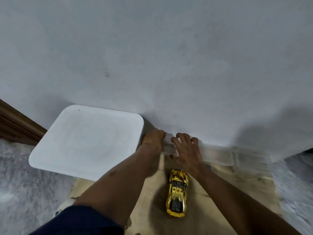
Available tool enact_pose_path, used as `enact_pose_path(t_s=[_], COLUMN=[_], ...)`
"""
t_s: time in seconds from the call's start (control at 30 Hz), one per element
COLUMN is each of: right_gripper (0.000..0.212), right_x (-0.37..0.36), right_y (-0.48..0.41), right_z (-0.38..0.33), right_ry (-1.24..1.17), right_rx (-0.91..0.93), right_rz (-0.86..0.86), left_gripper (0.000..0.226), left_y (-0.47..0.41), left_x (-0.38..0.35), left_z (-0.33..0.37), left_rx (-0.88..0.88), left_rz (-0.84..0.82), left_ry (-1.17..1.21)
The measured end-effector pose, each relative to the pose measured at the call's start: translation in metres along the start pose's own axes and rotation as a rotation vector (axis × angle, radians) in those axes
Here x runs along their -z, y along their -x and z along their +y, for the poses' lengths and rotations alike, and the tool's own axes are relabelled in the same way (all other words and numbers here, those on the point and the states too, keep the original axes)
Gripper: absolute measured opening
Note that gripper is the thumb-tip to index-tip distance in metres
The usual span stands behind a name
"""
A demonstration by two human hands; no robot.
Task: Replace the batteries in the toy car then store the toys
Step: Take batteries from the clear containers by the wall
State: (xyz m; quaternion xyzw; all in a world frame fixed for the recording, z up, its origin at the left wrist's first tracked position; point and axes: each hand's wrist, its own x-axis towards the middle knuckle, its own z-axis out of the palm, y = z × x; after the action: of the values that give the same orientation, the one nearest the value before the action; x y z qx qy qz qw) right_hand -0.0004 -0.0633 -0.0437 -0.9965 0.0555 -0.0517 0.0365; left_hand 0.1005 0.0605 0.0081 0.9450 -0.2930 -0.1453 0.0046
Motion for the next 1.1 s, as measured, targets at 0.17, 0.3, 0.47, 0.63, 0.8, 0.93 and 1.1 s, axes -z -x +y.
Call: enact_pose_path(t_s=[0.17,0.3,0.47,0.63,0.8,0.93,1.1], right_gripper=[0.016,0.029,0.032,0.026,0.022,0.029,0.034], right_x=[-0.002,-0.012,-0.013,-0.019,-0.021,-0.014,0.009], right_y=[0.027,0.015,-0.028,-0.043,-0.044,-0.044,-0.036], right_z=[0.001,-0.012,-0.030,-0.032,-0.037,-0.034,-0.029], right_ry=[-0.309,-0.360,-0.376,-0.317,-0.272,-0.290,-0.259], right_rx=[0.074,0.098,-0.112,-0.207,-0.215,-0.194,-0.090], right_rz=[0.217,-0.063,-0.259,-0.339,-0.240,-0.244,-0.295], left_gripper=[0.040,0.039,0.038,0.033,0.030,0.032,0.037], left_y=[-0.010,-0.016,-0.020,-0.023,-0.022,-0.023,-0.019], left_x=[0.020,0.024,0.023,0.026,0.025,0.023,0.025], left_z=[-0.002,-0.003,-0.004,-0.003,-0.003,-0.004,-0.001], left_rx=[0.022,0.013,0.009,0.022,0.023,0.028,0.026], left_rz=[-0.010,-0.011,-0.028,-0.014,-0.005,0.011,0.016], left_ry=[0.059,0.071,0.082,0.110,0.085,0.097,0.061])
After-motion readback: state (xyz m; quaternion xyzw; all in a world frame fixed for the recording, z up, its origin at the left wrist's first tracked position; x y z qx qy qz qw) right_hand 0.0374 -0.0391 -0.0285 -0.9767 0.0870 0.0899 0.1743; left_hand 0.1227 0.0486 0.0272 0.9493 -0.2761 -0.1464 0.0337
